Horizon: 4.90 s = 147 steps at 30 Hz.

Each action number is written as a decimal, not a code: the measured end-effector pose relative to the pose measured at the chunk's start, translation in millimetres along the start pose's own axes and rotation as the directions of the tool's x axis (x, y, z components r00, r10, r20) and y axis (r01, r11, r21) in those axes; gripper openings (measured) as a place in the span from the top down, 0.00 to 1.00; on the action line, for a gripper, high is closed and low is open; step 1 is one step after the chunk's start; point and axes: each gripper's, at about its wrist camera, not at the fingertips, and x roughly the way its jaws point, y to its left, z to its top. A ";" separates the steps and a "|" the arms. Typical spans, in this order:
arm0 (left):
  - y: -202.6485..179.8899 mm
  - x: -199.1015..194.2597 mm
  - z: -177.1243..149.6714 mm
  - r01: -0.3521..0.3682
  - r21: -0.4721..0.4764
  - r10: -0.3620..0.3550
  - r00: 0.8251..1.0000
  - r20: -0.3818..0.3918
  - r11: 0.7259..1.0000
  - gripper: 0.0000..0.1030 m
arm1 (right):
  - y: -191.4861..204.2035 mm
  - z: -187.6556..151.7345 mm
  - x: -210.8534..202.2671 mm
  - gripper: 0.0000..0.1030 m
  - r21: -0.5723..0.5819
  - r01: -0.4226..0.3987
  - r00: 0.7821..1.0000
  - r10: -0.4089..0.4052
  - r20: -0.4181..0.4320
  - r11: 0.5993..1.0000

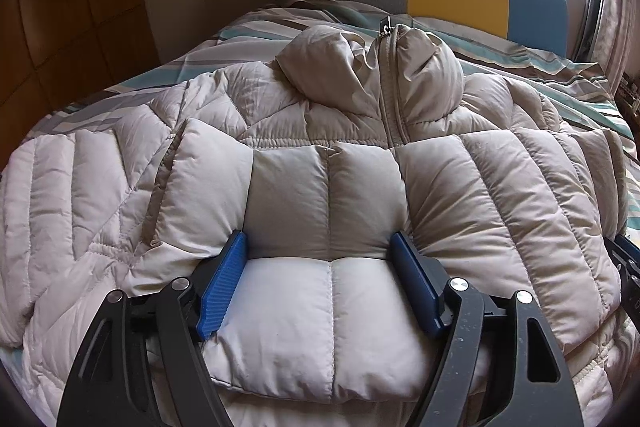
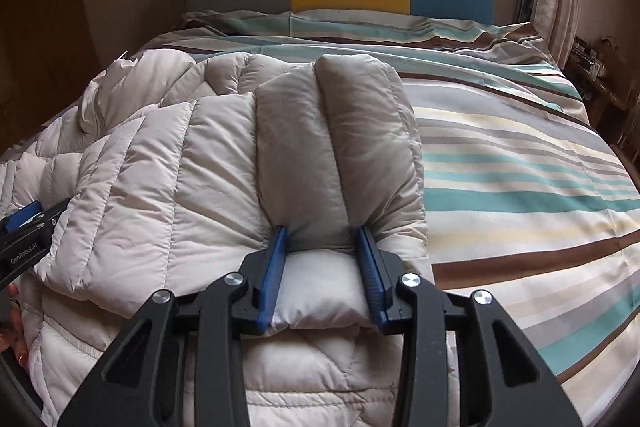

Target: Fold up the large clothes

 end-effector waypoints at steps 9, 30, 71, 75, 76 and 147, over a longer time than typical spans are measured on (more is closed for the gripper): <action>8.6 -24.3 5.9 0.092 -0.008 -0.092 0.995 -0.024 0.996 0.07 | 3.5 0.2 -1.4 0.64 -0.015 0.014 1.000 -0.014 0.001 1.000; 307.5 -117.7 -69.5 -0.398 -0.569 0.398 0.908 -0.131 0.720 0.05 | 4.1 0.5 -2.8 0.64 -0.017 0.016 1.000 -0.016 0.002 1.000; 333.8 -88.0 -67.2 -0.508 -0.555 0.522 0.840 -0.149 0.659 0.81 | 3.9 0.0 -3.2 0.64 -0.017 0.017 1.000 -0.017 0.003 1.000; 295.7 -106.3 -45.6 -0.515 -0.455 0.580 0.814 0.004 0.726 0.81 | 3.9 0.0 -3.1 0.64 -0.016 0.017 1.000 -0.017 0.004 1.000; 279.4 -111.8 -38.3 -0.515 -0.399 0.584 0.809 0.066 0.759 0.81 | 3.8 0.0 -3.1 0.64 -0.016 0.017 1.000 -0.017 0.004 1.000; -10.5 -103.3 -1.7 0.074 0.109 -0.096 0.973 0.211 0.991 0.33 | 4.5 0.2 -5.1 0.64 -0.013 0.019 1.000 -0.018 0.006 1.000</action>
